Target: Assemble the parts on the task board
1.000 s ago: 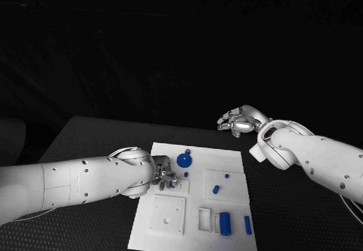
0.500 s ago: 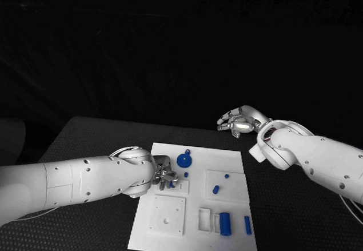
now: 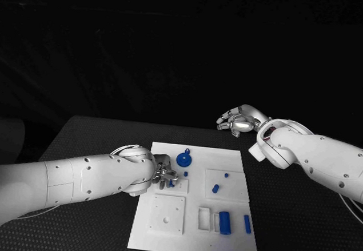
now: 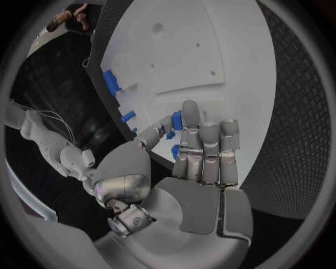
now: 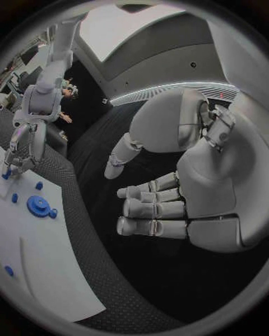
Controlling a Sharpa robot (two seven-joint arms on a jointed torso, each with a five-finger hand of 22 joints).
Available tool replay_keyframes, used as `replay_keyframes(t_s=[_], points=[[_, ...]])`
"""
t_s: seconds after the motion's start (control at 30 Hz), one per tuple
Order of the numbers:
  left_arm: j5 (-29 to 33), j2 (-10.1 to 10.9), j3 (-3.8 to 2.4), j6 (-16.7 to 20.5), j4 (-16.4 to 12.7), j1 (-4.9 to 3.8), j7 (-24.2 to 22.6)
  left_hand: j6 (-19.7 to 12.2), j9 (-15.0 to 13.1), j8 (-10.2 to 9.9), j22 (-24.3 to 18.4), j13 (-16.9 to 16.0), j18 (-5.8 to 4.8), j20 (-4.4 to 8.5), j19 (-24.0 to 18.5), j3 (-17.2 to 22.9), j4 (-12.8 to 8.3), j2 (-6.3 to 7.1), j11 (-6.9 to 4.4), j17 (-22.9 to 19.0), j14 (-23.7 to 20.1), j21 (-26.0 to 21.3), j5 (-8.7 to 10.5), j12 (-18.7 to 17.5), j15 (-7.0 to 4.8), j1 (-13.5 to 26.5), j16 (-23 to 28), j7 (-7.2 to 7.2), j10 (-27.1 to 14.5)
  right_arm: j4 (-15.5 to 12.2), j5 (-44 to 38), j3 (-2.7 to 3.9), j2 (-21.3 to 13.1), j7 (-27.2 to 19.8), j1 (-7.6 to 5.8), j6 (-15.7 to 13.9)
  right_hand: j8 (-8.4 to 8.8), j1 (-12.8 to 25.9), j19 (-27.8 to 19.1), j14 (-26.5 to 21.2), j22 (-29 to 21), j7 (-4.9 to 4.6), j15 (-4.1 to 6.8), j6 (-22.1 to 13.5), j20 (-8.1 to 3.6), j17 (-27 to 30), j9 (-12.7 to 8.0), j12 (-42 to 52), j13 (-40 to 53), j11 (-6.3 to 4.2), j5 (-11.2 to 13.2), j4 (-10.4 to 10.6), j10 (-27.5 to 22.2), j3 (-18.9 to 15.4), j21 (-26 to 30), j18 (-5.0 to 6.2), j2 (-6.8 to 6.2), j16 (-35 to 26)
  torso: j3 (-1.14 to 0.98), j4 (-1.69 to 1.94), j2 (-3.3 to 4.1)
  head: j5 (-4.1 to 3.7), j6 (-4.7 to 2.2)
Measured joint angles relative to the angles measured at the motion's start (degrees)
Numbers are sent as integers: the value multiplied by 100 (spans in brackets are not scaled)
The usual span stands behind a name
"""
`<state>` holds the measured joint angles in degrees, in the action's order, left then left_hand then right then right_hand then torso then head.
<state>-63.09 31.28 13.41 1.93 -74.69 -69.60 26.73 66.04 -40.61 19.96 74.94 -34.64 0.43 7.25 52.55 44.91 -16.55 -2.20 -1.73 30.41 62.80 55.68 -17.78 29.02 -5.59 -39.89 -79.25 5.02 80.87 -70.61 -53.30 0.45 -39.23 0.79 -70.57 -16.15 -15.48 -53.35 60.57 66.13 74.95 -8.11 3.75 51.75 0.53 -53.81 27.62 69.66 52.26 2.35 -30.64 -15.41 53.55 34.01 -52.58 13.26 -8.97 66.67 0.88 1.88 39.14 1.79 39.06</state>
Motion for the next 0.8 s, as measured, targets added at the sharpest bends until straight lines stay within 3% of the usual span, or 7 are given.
replay_keyframes(t_s=[0.37, 0.8], points=[[1, -8, 0, -35, 0, -1, 9, -2, -18, 25, -1, -25, 0, 0, 0, 42, 44, -49, 0, 1, 9, 0, 30, 51, 8, 49, -44, -2, 0, 0, 0, 0, -1, 2, 0, 3, 0, 0, 0, 0, -1, 1, 0, 0, 0, 6, -1, 0, -11, 0, -22, 0, 0, 0, 0, 0, 0, 0, 0, 1, 0, 2, 9], [-8, -8, 1, -43, -6, 2, 13, 21, -76, 95, -2, -93, 0, 10, 32, 91, -5, -91, 1, 22, 19, 73, -243, 199, 19, 91, -147, 20, 1, 0, 0, 0, -2, 3, 0, 4, 1, 0, 0, 0, -1, 2, 0, -1, 0, 8, -1, 0, -16, 0, -44, 0, 0, 0, 0, 0, 0, 0, -1, 4, -1, 23, 10]])
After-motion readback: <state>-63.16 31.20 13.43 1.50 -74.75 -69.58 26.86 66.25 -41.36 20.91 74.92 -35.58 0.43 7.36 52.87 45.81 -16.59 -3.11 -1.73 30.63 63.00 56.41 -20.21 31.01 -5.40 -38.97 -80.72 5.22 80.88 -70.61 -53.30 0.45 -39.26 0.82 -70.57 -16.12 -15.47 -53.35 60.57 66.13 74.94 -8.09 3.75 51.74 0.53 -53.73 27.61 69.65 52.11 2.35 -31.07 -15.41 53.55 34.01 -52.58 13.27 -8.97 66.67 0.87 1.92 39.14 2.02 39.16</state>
